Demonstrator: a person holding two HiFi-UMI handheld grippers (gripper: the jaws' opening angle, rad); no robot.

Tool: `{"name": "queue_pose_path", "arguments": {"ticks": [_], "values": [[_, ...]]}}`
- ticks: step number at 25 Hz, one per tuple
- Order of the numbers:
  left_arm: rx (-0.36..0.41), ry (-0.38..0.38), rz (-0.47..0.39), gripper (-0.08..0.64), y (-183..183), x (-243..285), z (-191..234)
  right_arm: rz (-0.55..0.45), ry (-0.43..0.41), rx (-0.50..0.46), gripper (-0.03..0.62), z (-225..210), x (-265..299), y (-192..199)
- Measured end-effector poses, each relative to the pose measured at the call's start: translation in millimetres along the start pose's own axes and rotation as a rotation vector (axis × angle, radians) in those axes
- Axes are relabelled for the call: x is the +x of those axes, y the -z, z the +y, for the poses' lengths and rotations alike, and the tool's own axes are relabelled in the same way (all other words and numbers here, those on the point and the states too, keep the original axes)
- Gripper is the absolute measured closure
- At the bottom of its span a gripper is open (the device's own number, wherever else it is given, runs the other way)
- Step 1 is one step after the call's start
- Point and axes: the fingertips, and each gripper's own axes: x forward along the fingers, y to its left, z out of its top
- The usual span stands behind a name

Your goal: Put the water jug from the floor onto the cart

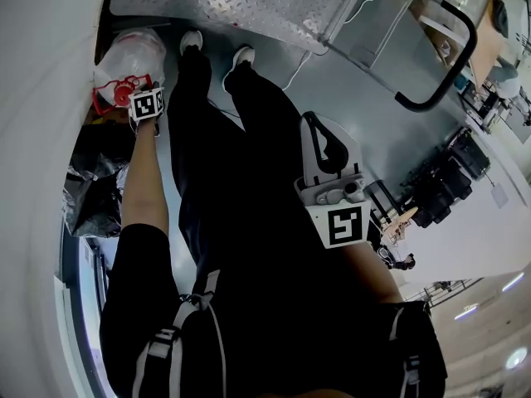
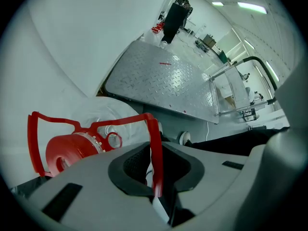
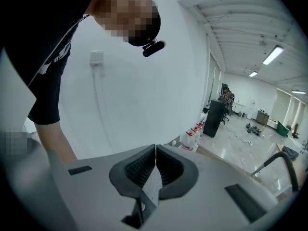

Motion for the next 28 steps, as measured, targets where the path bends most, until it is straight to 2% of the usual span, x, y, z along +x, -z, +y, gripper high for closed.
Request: {"name": "queue_pose_path", "arguments": {"ticks": [7, 12, 22, 28], "values": [[-0.022, -0.005, -0.016, 0.508, 10, -15, 3, -0.019, -0.004, 0.018, 0.574, -1, -2, 0], [-0.049, -0.019, -0.025, 0.506, 10, -34, 4, -0.057, 0.003, 0.033, 0.573, -12, -7, -14], [-0.095, -0.011, 0.037, 0.503, 12, -71, 15, -0.155, 0.027, 0.076, 0.574, -24, -20, -40], [-0.023, 0.02, 0.03, 0.492, 4, -88, -16, -0.185, 0.065, 0.078, 0.574, -37, -32, -46]]}}
